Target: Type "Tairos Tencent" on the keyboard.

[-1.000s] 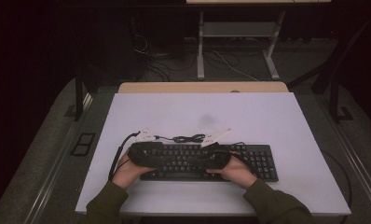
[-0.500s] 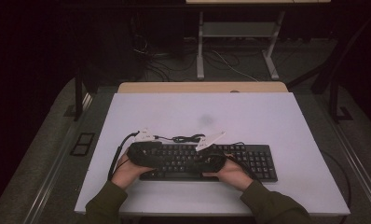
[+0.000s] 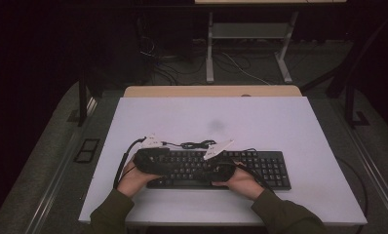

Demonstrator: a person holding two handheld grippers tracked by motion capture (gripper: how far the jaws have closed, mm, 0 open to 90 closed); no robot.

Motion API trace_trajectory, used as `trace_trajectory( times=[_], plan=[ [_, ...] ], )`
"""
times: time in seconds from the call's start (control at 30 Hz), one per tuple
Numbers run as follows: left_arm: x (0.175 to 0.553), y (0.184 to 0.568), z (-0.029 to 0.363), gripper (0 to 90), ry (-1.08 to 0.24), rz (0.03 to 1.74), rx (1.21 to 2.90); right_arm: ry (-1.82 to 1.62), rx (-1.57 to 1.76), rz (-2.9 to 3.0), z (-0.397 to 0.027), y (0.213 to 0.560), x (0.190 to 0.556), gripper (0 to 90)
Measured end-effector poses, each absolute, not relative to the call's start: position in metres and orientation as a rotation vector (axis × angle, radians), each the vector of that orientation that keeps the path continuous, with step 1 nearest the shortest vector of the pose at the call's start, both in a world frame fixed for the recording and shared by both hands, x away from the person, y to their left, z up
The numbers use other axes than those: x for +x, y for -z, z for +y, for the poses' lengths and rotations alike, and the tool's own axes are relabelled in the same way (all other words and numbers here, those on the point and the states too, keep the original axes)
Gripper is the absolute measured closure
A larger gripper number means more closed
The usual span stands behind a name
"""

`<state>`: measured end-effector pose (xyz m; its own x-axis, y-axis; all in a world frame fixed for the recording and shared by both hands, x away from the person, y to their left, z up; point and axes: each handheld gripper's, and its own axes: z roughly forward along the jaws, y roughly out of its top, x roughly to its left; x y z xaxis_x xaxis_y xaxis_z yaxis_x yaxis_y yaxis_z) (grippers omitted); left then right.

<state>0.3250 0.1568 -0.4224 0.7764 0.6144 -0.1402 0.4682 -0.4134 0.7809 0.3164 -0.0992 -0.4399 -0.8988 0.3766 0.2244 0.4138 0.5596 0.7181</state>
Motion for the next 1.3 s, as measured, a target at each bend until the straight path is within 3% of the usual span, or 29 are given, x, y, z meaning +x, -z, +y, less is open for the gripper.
trace_trajectory(
  times=[0.43, 0.67, 0.8, 0.97, 1.3],
  plan=[
    [0.325, 0.422, 0.157, 24.6, -0.215, 0.801, 2.091, 1.334, -0.718, -2.711, -0.108, 0.431, 0.32, 86.4],
    [0.325, 0.422, 0.157, 25.8, -0.213, 0.8, 2.091, 1.365, -0.734, -2.701, -0.112, 0.428, 0.32, 75.1],
    [0.325, 0.421, 0.157, 30.8, -0.217, 0.789, 2.085, 1.383, -0.742, -2.694, -0.116, 0.426, 0.32, 68.8],
    [0.324, 0.42, 0.156, 43.8, -0.208, 0.782, 2.082, 1.404, -0.756, -2.692, -0.121, 0.424, 0.321, 62.2],
    [0.324, 0.419, 0.148, 81.6, -0.153, 0.752, 2.091, 1.435, -0.785, -2.679, -0.131, 0.421, 0.323, 50.8]
  ],
)
